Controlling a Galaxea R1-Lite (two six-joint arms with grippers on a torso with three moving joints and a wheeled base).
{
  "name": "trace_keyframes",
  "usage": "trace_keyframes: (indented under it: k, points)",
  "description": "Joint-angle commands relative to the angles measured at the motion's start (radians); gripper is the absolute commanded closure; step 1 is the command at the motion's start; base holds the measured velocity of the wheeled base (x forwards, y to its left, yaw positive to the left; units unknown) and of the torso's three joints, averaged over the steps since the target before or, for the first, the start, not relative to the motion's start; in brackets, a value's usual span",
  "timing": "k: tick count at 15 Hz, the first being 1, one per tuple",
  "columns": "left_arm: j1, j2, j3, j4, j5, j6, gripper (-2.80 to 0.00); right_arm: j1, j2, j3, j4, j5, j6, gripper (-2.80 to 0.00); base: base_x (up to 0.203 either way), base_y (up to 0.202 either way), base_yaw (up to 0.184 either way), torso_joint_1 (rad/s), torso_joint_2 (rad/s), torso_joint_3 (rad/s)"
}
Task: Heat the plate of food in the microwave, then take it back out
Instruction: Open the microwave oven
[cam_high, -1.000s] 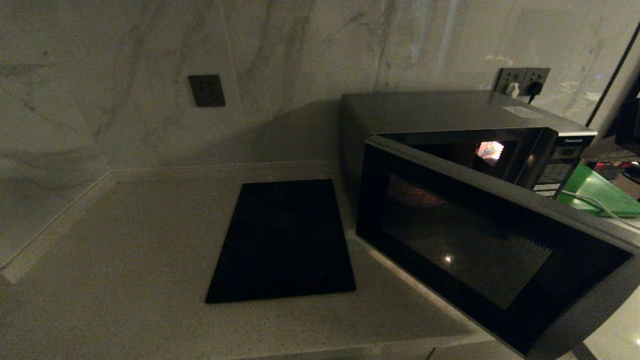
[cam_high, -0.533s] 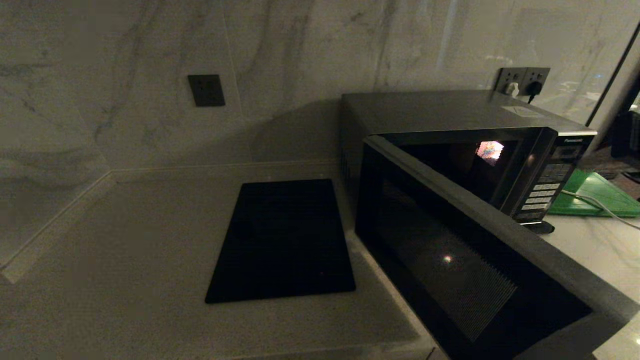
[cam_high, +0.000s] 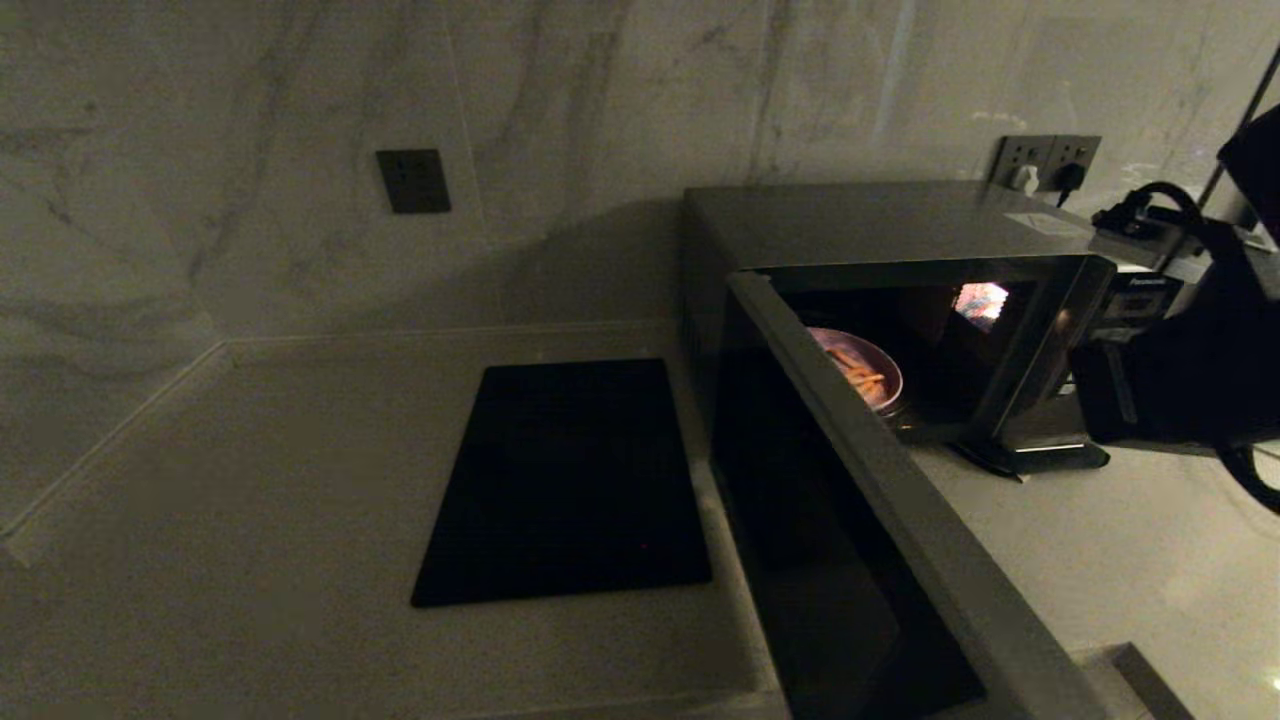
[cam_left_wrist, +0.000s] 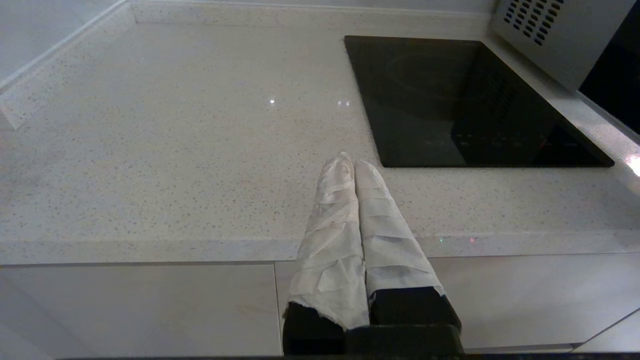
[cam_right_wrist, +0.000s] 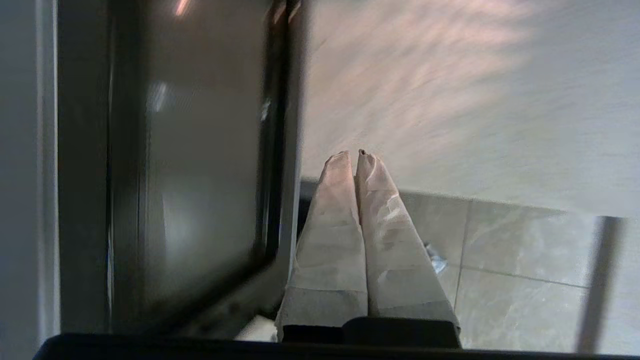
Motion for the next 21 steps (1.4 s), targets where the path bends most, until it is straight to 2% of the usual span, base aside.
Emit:
trace_keyframes:
  k: [1, 5, 15, 17, 19, 21]
  points:
    - [0.000, 0.002, 0.000, 0.000, 0.001, -0.001, 0.00, 0.062, 0.012, 0.016, 0.004, 0.014, 0.007, 0.00, 0.000, 0.000, 0.000, 0.000, 0.00, 0.000]
    - [0.000, 0.002, 0.000, 0.000, 0.001, -0.001, 0.00, 0.142, 0.038, 0.012, -0.016, 0.036, 0.007, 0.00, 0.000, 0.000, 0.000, 0.000, 0.00, 0.000]
    - [0.000, 0.002, 0.000, 0.000, 0.001, -0.001, 0.00, 0.220, 0.098, -0.037, -0.042, 0.036, 0.009, 0.00, 0.000, 0.000, 0.000, 0.000, 0.00, 0.000]
    - [0.000, 0.002, 0.000, 0.000, 0.001, -0.001, 0.00, 0.220, 0.103, -0.039, -0.042, 0.035, 0.012, 0.00, 0.000, 0.000, 0.000, 0.000, 0.00, 0.000]
    - [0.000, 0.002, 0.000, 0.000, 0.001, -0.001, 0.00, 0.211, 0.105, -0.038, -0.060, 0.023, 0.056, 0.00, 0.000, 0.000, 0.000, 0.000, 0.00, 0.000]
    - [0.000, 0.002, 0.000, 0.000, 0.001, -0.001, 0.00, 0.146, 0.104, 0.005, -0.156, -0.045, 0.086, 0.00, 0.000, 0.000, 0.000, 0.000, 0.00, 0.000]
